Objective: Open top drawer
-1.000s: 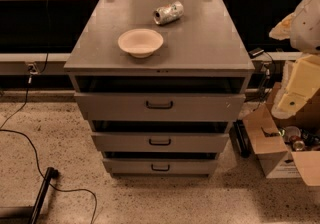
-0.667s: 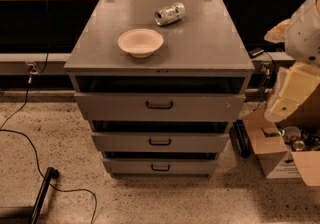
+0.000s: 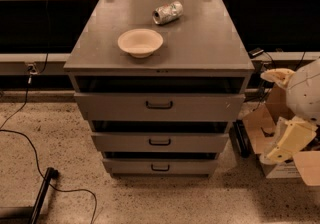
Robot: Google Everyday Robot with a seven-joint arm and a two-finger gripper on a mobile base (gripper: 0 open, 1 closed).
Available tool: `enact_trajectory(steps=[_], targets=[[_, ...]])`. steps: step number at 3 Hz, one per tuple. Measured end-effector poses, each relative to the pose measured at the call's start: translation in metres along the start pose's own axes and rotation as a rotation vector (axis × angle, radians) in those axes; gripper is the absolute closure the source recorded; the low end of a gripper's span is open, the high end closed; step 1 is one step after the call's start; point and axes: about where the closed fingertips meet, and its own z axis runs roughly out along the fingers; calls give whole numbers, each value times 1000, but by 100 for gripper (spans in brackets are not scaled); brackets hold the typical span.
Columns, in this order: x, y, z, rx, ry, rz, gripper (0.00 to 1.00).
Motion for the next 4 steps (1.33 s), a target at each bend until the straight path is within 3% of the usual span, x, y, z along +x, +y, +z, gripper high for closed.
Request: enact_trajectory(steps=[1,2,3,4], targets=[[0,0,0,0,0,0,0],[2,-1,19,48,22,-43,0],[12,14,63,91,39,-156,0],[9,2,67,149,32,-179,0]])
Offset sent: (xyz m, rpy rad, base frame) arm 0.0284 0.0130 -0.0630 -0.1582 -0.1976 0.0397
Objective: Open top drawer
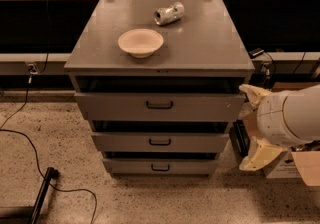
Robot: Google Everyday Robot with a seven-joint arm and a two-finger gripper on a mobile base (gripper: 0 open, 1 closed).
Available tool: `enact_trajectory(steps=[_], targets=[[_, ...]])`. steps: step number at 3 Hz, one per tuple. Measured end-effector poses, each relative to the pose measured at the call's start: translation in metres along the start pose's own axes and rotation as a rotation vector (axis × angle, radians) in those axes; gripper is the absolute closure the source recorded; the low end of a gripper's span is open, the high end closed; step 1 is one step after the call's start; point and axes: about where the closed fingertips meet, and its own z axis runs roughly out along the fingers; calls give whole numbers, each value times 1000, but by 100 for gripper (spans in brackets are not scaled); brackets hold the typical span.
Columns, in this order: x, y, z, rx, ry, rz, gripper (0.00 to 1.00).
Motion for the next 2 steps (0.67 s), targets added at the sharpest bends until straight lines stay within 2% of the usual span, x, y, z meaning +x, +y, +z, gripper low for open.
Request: enact_trajectory(steps=[1,2], targets=[[-5,6,5,-41,5,-40,0],[3,7,35,-55,7,-87,0]])
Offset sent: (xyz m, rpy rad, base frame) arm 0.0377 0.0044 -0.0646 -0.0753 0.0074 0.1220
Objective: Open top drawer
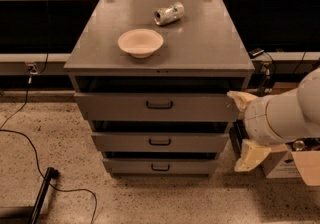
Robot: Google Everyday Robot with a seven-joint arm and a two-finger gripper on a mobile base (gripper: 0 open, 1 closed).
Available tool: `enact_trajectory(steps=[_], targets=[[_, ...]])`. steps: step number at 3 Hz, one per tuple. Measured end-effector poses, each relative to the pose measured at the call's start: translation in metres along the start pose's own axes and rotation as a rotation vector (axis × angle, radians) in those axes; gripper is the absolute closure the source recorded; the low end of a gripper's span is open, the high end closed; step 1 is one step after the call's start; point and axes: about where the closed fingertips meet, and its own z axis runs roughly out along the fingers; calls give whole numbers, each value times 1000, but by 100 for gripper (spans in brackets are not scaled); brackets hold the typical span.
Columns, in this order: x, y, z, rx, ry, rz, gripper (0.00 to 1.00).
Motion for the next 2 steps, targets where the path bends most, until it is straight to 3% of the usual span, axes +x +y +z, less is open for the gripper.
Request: enact_trajectory(steps=[2], targets=[[20,-27,61,33,32,-46,0]])
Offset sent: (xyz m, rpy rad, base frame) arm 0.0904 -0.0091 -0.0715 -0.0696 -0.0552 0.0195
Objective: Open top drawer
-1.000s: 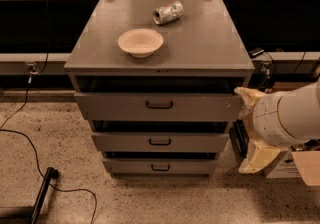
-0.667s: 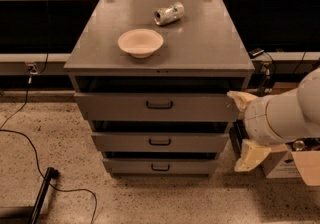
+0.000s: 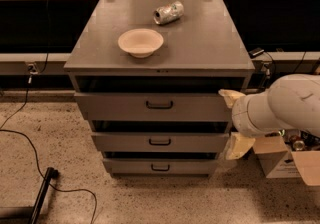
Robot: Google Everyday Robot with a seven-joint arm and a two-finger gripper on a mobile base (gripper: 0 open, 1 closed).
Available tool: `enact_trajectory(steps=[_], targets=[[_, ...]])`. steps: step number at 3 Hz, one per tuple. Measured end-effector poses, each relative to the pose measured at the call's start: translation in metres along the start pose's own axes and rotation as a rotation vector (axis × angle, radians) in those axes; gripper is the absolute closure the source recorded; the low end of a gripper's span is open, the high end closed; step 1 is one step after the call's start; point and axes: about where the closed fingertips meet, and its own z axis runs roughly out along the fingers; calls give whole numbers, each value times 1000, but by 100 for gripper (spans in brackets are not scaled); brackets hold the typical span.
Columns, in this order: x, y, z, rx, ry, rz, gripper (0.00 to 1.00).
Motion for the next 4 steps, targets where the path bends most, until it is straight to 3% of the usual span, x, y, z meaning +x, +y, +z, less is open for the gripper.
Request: enact_trajectory(steps=[2,4], targets=[[17,-48,94,-44,-10,-33,0],[27,-58,115,-34,34,-11,0]])
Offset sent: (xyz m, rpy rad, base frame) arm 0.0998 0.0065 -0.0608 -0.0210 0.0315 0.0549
